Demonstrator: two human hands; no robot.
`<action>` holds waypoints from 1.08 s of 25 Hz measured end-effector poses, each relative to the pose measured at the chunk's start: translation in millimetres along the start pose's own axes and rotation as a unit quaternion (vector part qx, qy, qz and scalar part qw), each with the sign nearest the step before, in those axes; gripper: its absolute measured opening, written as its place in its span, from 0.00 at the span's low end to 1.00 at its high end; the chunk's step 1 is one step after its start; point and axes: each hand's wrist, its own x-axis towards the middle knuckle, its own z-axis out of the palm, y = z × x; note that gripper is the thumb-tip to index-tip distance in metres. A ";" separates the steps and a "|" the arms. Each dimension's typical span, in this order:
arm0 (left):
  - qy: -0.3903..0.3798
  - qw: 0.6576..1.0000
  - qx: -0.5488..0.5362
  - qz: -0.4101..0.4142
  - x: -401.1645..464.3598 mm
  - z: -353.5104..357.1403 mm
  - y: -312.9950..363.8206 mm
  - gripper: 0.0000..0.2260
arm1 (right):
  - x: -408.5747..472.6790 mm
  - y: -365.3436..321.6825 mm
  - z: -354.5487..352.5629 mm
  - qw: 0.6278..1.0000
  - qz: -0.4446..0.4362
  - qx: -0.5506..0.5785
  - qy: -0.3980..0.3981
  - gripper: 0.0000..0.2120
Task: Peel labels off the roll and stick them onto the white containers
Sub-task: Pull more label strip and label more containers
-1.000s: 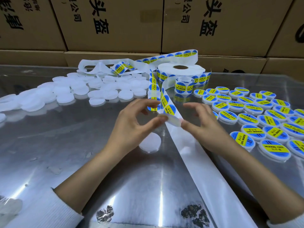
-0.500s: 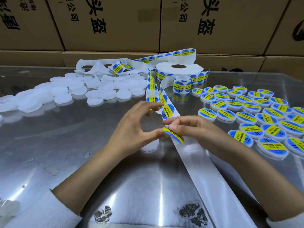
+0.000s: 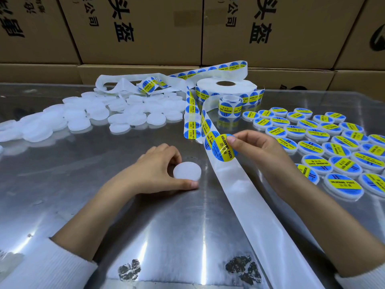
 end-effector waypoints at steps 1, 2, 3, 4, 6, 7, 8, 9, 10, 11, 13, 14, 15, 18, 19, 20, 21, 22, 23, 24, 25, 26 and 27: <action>0.017 1.000 -0.009 0.013 0.7 1.6 0.8 0.26 | -0.1 -0.3 0.2 1.000 -0.001 -0.003 -0.001 0.04; 0.045 0.998 -0.019 0.030 1.0 3.5 2.3 0.24 | -0.1 -0.6 0.6 1.000 -0.001 -0.003 0.000 0.03; 0.082 0.995 -0.035 0.053 0.6 5.9 4.9 0.23 | -0.3 -0.4 0.7 1.000 0.000 -0.002 0.000 0.03; 0.125 0.987 -0.056 0.081 -0.3 8.0 8.9 0.22 | -0.6 -0.3 0.9 1.000 0.001 -0.001 0.000 0.03; 0.206 0.964 -0.096 0.140 -2.7 10.5 19.6 0.23 | -1.5 -0.5 1.6 1.000 0.004 0.007 -0.004 0.03; 0.237 0.951 -0.108 0.164 -3.7 11.0 24.5 0.24 | -1.9 -0.3 2.1 1.000 0.008 0.015 -0.009 0.04; 0.260 0.942 -0.112 0.182 -4.3 11.4 28.1 0.25 | -1.9 0.2 2.5 0.999 0.017 0.025 -0.014 0.04; 0.275 0.935 -0.108 0.196 -4.7 11.5 30.6 0.26 | -2.0 0.5 3.1 0.999 0.028 0.038 -0.021 0.04; 0.282 0.932 -0.101 0.205 -5.0 11.5 32.2 0.26 | -2.2 0.5 4.1 0.998 0.038 0.051 -0.028 0.03; 0.285 0.931 -0.093 0.211 -5.4 11.3 33.0 0.27 | -2.8 0.1 5.2 0.996 0.044 0.062 -0.037 0.02; 0.289 0.928 -0.080 0.221 -5.7 11.0 34.3 0.27 | -4.0 1.0 6.4 0.995 0.040 0.074 -0.050 0.08; 0.289 0.927 -0.076 0.224 -5.8 11.1 35.3 0.27 | -4.6 1.2 7.3 0.995 0.035 0.072 -0.055 0.09; 0.288 0.928 -0.075 0.225 -6.3 11.4 36.3 0.26 | -5.0 1.4 8.0 0.996 0.031 0.065 -0.059 0.09; 0.284 0.930 -0.084 0.219 -7.5 12.3 38.4 0.26 | -4.5 3.3 8.4 0.996 0.024 0.052 -0.063 0.05; 0.285 0.929 -0.088 0.217 -7.9 12.3 38.5 0.26 | -4.4 4.2 8.3 0.996 0.021 0.050 -0.066 0.04; 0.285 0.929 -0.092 0.216 -8.1 12.2 38.9 0.26 | -4.3 4.8 8.4 0.996 0.017 0.048 -0.070 0.04; 0.285 0.929 -0.095 0.214 -8.5 12.5 39.4 0.26 | -4.4 4.8 8.6 0.996 0.012 0.046 -0.072 0.05; 0.285 0.930 -0.096 0.213 -8.8 12.8 40.1 0.26 | -4.4 4.6 8.9 0.996 0.009 0.045 -0.073 0.06; 0.284 0.930 -0.097 0.212 -9.1 13.0 40.4 0.26 | -4.2 4.6 9.1 0.997 0.007 0.043 -0.071 0.06; 0.284 0.930 -0.098 0.212 -9.1 13.4 40.8 0.26 | -3.9 4.5 9.6 0.997 0.004 0.042 -0.069 0.06; 0.285 0.930 -0.098 0.211 -9.2 13.5 40.9 0.26 | -3.9 4.2 9.9 0.997 0.002 0.042 -0.067 0.06; 0.287 0.930 -0.098 0.210 -9.3 13.6 41.1 0.26 | -3.7 4.1 10.3 0.997 0.000 0.042 -0.065 0.06; 0.289 0.929 -0.098 0.208 -9.4 13.6 41.3 0.26 | -3.7 4.2 10.7 0.997 -0.002 0.043 -0.062 0.06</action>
